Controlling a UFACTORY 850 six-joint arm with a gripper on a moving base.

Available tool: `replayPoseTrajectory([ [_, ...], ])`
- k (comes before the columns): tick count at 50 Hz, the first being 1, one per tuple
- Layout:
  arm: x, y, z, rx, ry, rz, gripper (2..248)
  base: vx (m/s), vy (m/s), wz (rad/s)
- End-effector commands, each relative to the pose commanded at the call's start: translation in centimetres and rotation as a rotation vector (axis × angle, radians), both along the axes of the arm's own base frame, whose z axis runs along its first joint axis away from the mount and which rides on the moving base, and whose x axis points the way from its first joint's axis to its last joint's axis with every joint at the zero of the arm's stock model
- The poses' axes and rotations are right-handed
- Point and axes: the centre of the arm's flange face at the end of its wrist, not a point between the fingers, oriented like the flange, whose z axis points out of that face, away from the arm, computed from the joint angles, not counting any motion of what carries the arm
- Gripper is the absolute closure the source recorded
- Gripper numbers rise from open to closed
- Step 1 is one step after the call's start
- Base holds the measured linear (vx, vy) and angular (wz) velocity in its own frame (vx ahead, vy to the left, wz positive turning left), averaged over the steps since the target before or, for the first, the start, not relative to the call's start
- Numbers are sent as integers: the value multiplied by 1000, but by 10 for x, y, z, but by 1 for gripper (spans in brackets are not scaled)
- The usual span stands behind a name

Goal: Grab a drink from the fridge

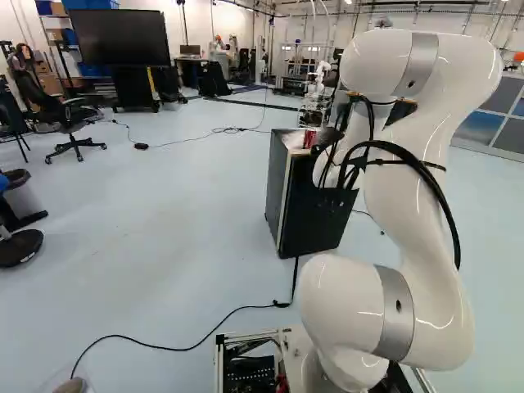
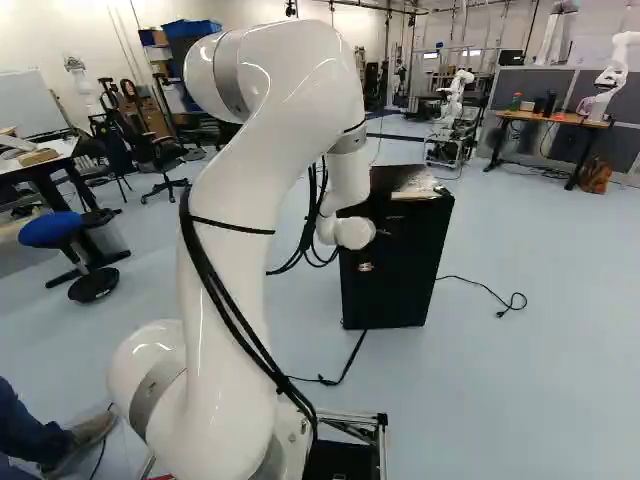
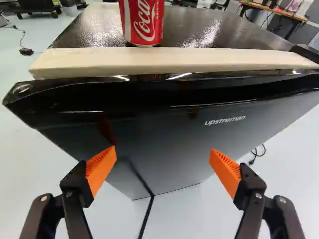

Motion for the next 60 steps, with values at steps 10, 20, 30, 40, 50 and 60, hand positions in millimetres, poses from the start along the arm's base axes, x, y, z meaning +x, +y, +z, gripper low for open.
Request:
replayPoseTrajectory([
  [10, 5, 0, -1, -2, -4, 3, 3, 0, 0, 0],
  [20, 10, -1, -1, -3, -8, 6, 3, 0, 0, 0],
  [30, 12, -1, -2, -4, -9, 7, 3, 0, 0, 0],
  [40, 9, 0, -1, -3, -7, 6, 3, 0, 0, 0],
  [50, -5, 3, 1, 2, 4, 1, 3, 0, 0, 0],
  [60, -22, 7, 3, 8, 18, -6, 3, 0, 0, 0],
])
